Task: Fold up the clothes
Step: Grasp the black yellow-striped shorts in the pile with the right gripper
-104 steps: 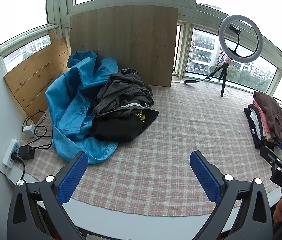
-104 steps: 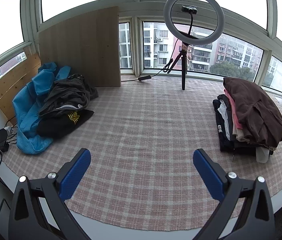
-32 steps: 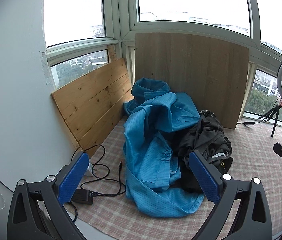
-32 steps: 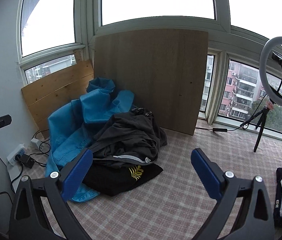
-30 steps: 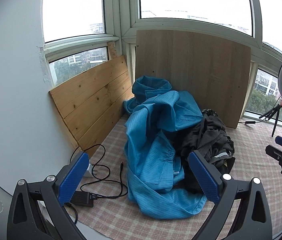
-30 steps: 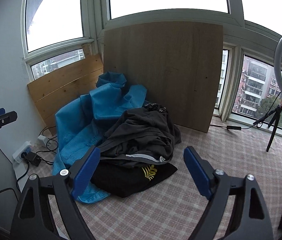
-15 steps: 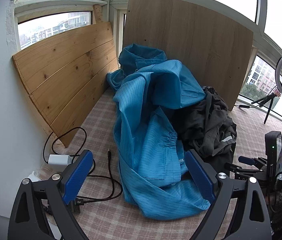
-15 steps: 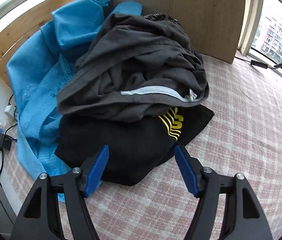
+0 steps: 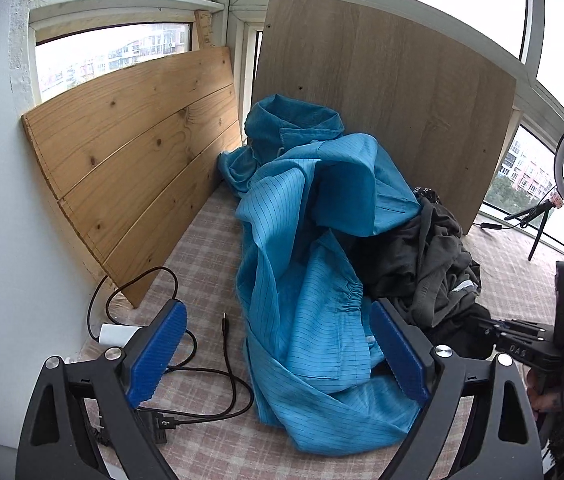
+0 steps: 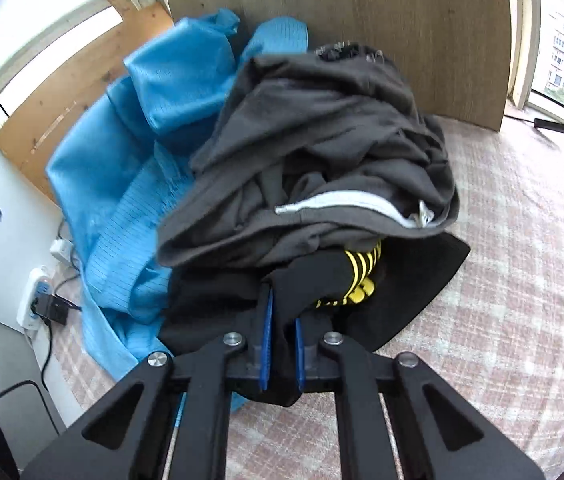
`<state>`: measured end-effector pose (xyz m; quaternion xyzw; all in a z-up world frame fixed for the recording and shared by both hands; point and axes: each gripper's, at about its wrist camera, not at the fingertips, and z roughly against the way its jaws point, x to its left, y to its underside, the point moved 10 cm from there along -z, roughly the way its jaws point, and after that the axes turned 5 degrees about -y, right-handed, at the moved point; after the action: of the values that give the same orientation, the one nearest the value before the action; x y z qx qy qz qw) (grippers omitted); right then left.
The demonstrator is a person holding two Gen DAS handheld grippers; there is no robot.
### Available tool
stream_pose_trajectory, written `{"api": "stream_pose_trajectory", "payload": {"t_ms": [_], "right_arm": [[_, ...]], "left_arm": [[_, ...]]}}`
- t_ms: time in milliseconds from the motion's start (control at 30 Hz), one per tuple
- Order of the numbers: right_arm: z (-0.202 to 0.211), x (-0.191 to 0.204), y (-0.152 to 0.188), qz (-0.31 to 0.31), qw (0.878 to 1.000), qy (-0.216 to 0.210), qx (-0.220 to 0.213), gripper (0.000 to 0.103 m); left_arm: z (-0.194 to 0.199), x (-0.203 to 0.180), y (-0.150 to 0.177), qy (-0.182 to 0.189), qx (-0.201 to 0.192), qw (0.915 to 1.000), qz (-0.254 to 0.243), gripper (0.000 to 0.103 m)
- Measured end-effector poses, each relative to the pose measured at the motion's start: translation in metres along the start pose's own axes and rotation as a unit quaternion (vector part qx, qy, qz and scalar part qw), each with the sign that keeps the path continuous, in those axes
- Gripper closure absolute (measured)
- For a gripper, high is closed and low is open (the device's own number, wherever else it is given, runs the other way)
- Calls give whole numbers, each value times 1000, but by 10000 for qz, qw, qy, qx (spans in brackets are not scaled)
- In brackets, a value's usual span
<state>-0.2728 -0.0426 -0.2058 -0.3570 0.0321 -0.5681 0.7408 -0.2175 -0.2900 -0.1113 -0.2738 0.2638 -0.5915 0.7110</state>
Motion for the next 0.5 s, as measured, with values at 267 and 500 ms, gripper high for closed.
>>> {"api": "stream_pose_trajectory", "payload": {"t_ms": [267, 500], "right_arm": [[94, 34, -88, 324, 9941, -53, -1035, 98], [209, 95, -146, 1214, 9694, 128, -2128, 102]], "left_arm": [[32, 15, -9, -81, -345, 9994, 43, 11], [45, 13, -10, 0, -435, 9990, -60, 11]]}}
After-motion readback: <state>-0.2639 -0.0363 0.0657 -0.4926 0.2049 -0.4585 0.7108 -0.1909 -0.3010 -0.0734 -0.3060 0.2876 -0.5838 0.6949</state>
